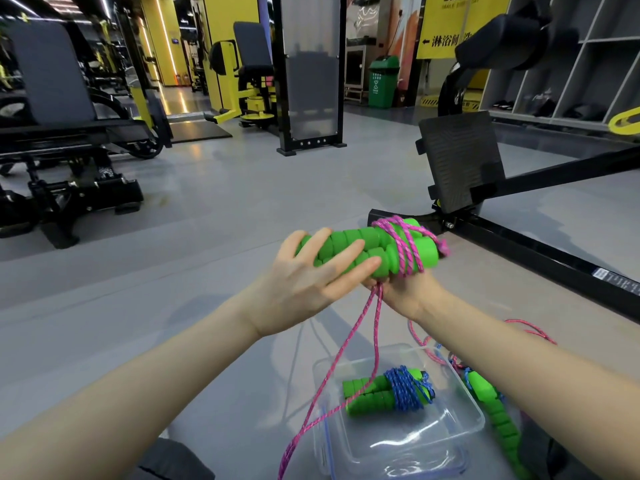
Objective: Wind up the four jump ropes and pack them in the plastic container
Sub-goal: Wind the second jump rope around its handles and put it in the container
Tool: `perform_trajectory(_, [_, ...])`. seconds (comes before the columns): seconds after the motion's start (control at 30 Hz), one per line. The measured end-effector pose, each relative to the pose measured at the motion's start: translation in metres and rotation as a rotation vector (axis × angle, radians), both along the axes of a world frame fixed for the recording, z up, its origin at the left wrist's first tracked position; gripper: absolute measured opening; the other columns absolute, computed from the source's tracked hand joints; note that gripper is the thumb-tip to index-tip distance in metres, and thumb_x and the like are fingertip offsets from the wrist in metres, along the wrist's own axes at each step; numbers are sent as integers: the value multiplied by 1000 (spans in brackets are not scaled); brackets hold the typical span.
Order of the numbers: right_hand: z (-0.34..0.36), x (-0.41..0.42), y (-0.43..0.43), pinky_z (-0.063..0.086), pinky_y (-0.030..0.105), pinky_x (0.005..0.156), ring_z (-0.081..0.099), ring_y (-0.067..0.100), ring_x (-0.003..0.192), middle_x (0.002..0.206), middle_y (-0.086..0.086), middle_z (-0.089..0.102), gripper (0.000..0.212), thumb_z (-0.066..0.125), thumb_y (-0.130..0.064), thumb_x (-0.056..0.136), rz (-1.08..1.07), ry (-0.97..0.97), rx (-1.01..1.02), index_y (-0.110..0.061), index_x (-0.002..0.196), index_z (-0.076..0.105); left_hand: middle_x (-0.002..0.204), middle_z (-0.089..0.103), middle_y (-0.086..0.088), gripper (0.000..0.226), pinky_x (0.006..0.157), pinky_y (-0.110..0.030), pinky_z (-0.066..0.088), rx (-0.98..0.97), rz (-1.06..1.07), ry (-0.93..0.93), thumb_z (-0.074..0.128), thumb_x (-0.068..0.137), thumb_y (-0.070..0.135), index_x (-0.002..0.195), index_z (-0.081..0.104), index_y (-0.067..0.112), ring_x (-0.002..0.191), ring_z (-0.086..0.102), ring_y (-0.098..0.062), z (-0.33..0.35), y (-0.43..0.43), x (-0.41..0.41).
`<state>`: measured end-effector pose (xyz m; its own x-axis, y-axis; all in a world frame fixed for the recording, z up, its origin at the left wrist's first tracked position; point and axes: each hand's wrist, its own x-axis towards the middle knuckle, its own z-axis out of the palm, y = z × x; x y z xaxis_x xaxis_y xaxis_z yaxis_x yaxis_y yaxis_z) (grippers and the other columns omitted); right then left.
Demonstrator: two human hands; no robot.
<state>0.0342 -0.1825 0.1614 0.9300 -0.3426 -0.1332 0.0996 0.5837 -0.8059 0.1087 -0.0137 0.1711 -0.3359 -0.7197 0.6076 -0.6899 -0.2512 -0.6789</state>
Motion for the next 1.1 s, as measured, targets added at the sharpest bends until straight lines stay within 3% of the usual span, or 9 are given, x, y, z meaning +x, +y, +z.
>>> perform_trajectory(0.1, [10, -3, 20, 31, 22, 39, 23, 9, 34, 49, 1, 39, 27, 30, -16, 97, 51, 66, -350, -12, 79, 49, 121, 61, -12, 37, 66, -41, 49, -29, 111, 0, 33, 98, 4, 131, 47, 13, 88, 62, -39, 5, 7, 13])
perform_trajectory(0.2, [18, -8, 23, 43, 27, 45, 33, 14, 34, 48, 4, 43, 23, 33, -20, 98, 248, 145, -559, -9, 90, 52, 115, 66, -10, 38, 64, -40, 50, -25, 214, -11, 31, 97, 3, 128, 50, 12, 85, 63, -38, 2, 19, 27])
perform_trajectory(0.33, [47, -20, 16, 54, 44, 72, 52, 19, 38, 44, 3, 43, 15, 43, -17, 97, 501, 167, -762, -8, 90, 54, 115, 64, -10, 42, 62, -40, 48, 14, 285, -14, 29, 94, 0, 128, 50, 11, 83, 60, -38, -6, 31, 40])
perform_trajectory(0.43, [70, -26, 4, 57, 38, 62, 44, 15, 33, 41, -2, 34, 18, 42, -17, 97, 570, 145, -862, -8, 86, 53, 117, 61, -11, 48, 64, -39, 45, 72, 324, -46, 37, 86, -1, 131, 49, 10, 85, 58, -39, -12, 39, 48])
perform_trajectory(0.53, [87, -31, -8, 37, 21, 41, 22, 8, 34, 43, -6, 25, 26, 43, -22, 98, 506, 123, -1008, -9, 77, 52, 115, 60, -12, 55, 64, -39, 45, 124, 360, -15, 40, 79, -1, 132, 48, 9, 85, 57, -39, -16, 48, 53])
perform_trajectory(0.63, [94, -32, -14, 18, 18, 39, 15, 9, 41, 44, -8, 24, 30, 47, -24, 96, 415, 91, -1161, -9, 71, 54, 114, 60, -11, 60, 63, -39, 44, 168, 377, 40, 42, 75, -1, 134, 44, 10, 84, 57, -39, -17, 48, 52])
perform_trajectory(0.87, [92, -27, -19, 25, 28, 52, 29, 20, 55, 59, 11, 35, 33, 57, -39, 90, 246, -51, -1506, -18, 66, 64, 119, 62, -8, 42, 68, -42, 48, 245, 144, -9, 29, 96, 4, 133, 47, 14, 88, 60, -39, -27, 38, 33])
perform_trajectory(0.97, [81, -23, -32, 26, 29, 57, 31, 20, 60, 65, 13, 38, 33, 58, -40, 88, 179, -54, -1432, -23, 61, 64, 120, 63, -4, 35, 73, -43, 46, 209, 3, -47, 47, 96, 9, 130, 51, 18, 93, 60, -38, -27, 31, 10])
perform_trajectory(1.1, [58, -25, -49, 26, 22, 50, 29, 12, 49, 53, 2, 33, 36, 57, -31, 87, 197, 19, -1049, -22, 53, 63, 122, 61, -2, 31, 74, -41, 47, 99, -110, -29, 52, 97, 15, 128, 52, 19, 95, 58, -37, -10, 16, -15])
